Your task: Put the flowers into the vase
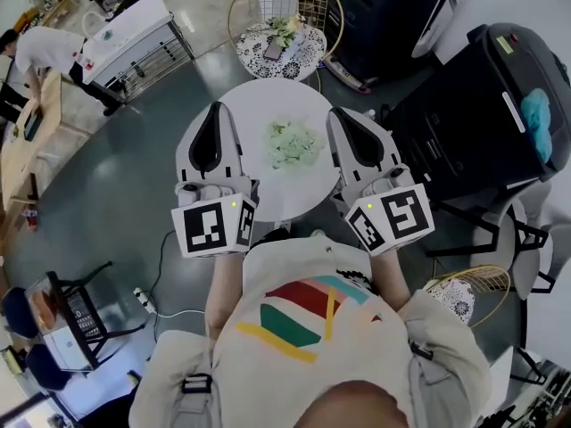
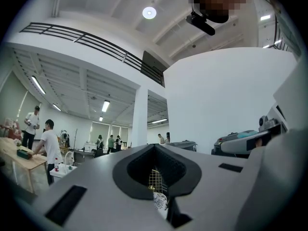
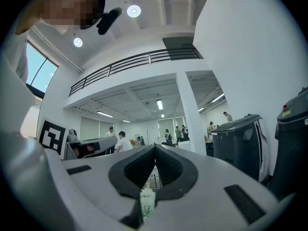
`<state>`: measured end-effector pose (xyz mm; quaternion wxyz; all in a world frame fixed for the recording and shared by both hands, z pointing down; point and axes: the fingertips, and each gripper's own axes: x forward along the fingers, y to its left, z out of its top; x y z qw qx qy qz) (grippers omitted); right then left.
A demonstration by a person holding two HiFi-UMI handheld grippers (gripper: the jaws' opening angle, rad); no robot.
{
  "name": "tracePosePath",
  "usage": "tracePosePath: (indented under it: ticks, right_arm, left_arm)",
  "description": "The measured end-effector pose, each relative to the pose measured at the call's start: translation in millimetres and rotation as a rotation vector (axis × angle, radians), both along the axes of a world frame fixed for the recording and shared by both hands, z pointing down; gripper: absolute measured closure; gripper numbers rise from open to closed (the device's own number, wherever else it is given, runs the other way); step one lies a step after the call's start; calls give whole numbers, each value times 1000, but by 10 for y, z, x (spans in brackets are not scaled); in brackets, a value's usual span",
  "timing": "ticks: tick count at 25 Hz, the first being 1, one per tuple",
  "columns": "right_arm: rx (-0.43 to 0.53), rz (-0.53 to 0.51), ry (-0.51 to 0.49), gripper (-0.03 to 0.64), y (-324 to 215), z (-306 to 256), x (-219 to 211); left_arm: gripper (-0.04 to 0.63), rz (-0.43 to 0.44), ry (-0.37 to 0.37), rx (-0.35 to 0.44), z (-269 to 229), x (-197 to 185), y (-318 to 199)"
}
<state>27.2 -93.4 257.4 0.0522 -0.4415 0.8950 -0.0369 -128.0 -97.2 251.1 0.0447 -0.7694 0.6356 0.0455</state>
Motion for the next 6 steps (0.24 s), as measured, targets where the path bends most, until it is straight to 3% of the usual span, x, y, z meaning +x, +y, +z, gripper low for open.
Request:
tracePosePath:
  ticks: [6]
  right_arm:
    - [10,-7,-1,604,20,-49,5]
  left_arm:
    - [588,4,4,2,-18,16,14]
